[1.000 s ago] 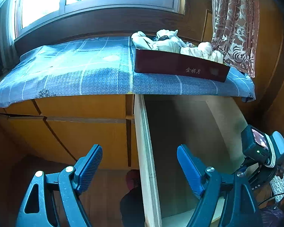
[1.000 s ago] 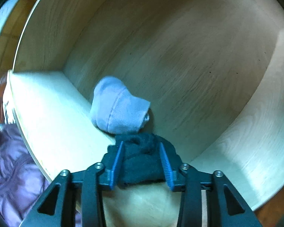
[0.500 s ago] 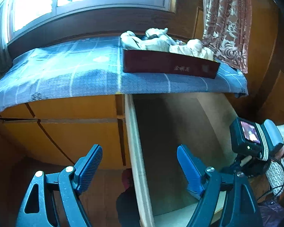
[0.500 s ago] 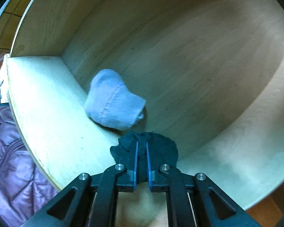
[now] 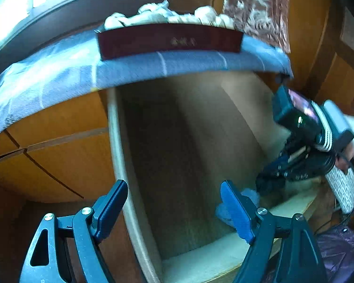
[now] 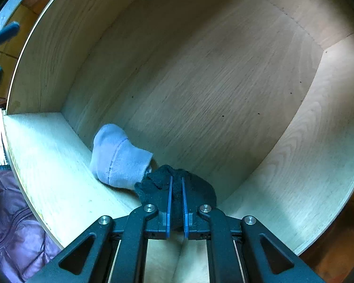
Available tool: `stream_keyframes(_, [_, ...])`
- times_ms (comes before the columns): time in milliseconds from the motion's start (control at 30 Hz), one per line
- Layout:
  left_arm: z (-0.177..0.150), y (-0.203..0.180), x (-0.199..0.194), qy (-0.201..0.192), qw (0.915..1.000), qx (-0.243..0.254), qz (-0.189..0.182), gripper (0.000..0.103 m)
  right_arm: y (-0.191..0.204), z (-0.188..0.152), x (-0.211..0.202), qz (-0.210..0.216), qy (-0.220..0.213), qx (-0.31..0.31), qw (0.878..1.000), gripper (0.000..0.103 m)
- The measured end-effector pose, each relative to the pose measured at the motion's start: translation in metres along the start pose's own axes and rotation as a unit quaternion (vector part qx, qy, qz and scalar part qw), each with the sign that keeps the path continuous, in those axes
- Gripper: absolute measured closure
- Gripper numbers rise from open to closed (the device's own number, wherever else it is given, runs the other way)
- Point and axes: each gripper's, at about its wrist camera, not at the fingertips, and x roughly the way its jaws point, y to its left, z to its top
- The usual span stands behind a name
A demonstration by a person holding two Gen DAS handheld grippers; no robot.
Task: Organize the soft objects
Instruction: 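Move the left tool back down into the drawer toward the light blue sock, then lift the dark grey sock with the right gripper while the left grasps the light blue sock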
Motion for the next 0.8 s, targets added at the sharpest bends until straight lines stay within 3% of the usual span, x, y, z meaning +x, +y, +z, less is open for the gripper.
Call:
stream_keyframes(267, [0.001,-0.026,0.024,0.061,0.9974,0.040,-0.001,0.021,-0.015,-0.008,-0.023,0.006,-0.053,0.029,0.998,0.096])
stream_keyframes(367, [0.002,-0.035,0.040,0.096,0.9940,0.051,-0.005,0.031,-0.019,-0.016,-0.040,0.015,-0.079,0.037,0.996,0.096])
stream_keyframes(467, [0.000,-0.046,0.057,0.136,0.9883,0.067,-0.013,0.041,-0.018,-0.023,-0.053,0.012,-0.100,0.041,0.994,0.096])
stream_keyframes(800, [0.000,-0.071,0.113,0.245,0.9644,0.076,-0.066,0.041,-0.034,-0.045,-0.100,0.016,-0.169,0.072,0.983,0.096])
